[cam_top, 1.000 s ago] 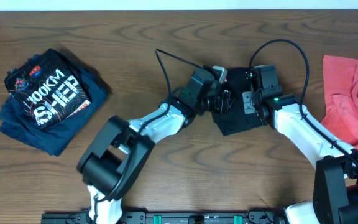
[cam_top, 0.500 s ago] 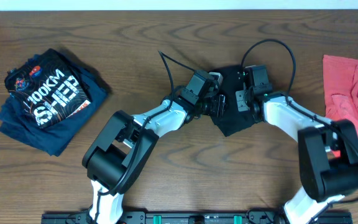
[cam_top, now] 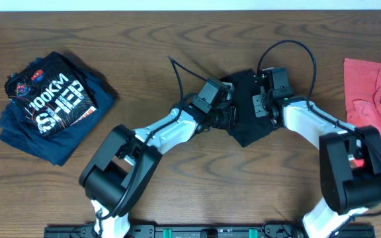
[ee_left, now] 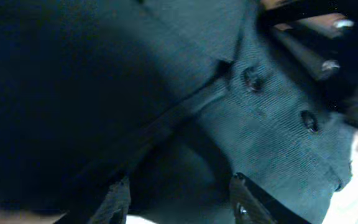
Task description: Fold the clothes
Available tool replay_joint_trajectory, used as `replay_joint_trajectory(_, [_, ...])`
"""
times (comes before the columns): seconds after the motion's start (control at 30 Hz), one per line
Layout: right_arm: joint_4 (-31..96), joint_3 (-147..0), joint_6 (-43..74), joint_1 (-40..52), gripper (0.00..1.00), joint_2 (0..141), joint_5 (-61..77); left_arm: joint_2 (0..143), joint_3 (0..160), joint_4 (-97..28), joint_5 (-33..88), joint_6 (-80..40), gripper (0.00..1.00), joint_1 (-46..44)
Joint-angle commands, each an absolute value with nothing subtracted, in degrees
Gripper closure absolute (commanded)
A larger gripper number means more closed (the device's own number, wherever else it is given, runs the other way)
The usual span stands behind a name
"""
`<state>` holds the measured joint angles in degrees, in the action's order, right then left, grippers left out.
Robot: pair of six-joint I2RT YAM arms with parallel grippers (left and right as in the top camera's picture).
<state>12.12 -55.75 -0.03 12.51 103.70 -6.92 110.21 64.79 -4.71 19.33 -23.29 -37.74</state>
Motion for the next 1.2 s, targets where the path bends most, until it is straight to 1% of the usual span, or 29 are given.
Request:
replay_joint_trajectory(0.0, [12.86, -55.61, -1.74, 11.14, 0.69, 95.07, -6.2, 103.68, 63.99, -6.15, 13.5, -22.59, 0.34, -36.69])
replay_joint_trajectory(0.07, [13.45, -55.61, -1.76, 10.81, 0.61, 90.08, -6.2, 101.34, 63.99, -6.96, 11.66, -22.59, 0.17, -35.44])
replay_joint_trajectory(0.1, [14.04, -55.61, -1.8, 10.68, 0.57, 87.37, -6.2, 100.68, 63.99, -7.16, 11.25, -22.61, 0.03, -34.61])
replay_joint_trajectory(0.13, [14.94, -55.61, -1.8, 10.52, 0.56, 84.88, -6.17, 100.4, 63.99, -7.16, 11.27, -22.63, 0.02, -33.52])
replay_joint_trajectory(0.3, [21.32, -55.61, -1.8, 10.41, 0.5, 77.78, -6.17, 102.41, 63.99, -6.98, 12.21, -23.27, 0.02, -28.14])
replay_joint_trajectory(0.47, [27.49, -55.55, -1.8, 10.41, 0.46, 76.95, -6.17, 106.65, 63.99, -3.25, 22.31, -23.24, 0.02, -24.62])
replay_joint_trajectory(0.77, [29.54, -55.53, -1.78, 10.41, 0.45, 76.95, -6.17, 115.28, 63.99, 8.97, 35.0, -23.55, 0.02, -25.58])
replay_joint_trajectory(0.93, [29.56, -55.53, -1.78, 10.41, 0.45, 76.95, -6.17, 120.16, 63.99, 13.89, 35.44, -27.92, 0.02, -27.27])
replay_joint_trajectory(0.97, [29.56, -55.53, -1.78, 10.41, 0.45, 76.95, -6.17, 120.9, 63.99, 14.52, 35.44, -28.25, 0.0, -27.73])
replay_joint_trajectory(1.0, [29.56, -55.53, -1.78, 10.41, 0.45, 76.95, -6.17, 121.47, 63.99, 15.2, 35.46, -28.23, 0.06, -28.29])
replay_joint_trajectory(1.03, [29.56, -55.53, -1.78, 10.41, 0.45, 76.95, -6.17, 121.73, 63.99, 15.75, 35.46, -28.21, 0.15, -28.86])
replay_joint_trajectory(1.07, [29.58, -55.53, -1.78, 10.41, 0.45, 76.95, -6.15, 121.75, 64.01, 16.29, 35.46, -28.18, 0.28, -29.28])
replay_joint_trajectory(1.1, [29.61, -55.53, -1.76, 10.41, 0.45, 76.95, -6.15, 121.75, 64.01, 17.08, 35.46, -28.18, 0.44, -29.63])
replay_joint_trajectory(1.17, [29.63, -55.53, -1.78, 10.41, 0.45, 76.95, -6.15, 121.71, 64.01, 19.42, 36.38, -28.21, 0.82, -29.87])
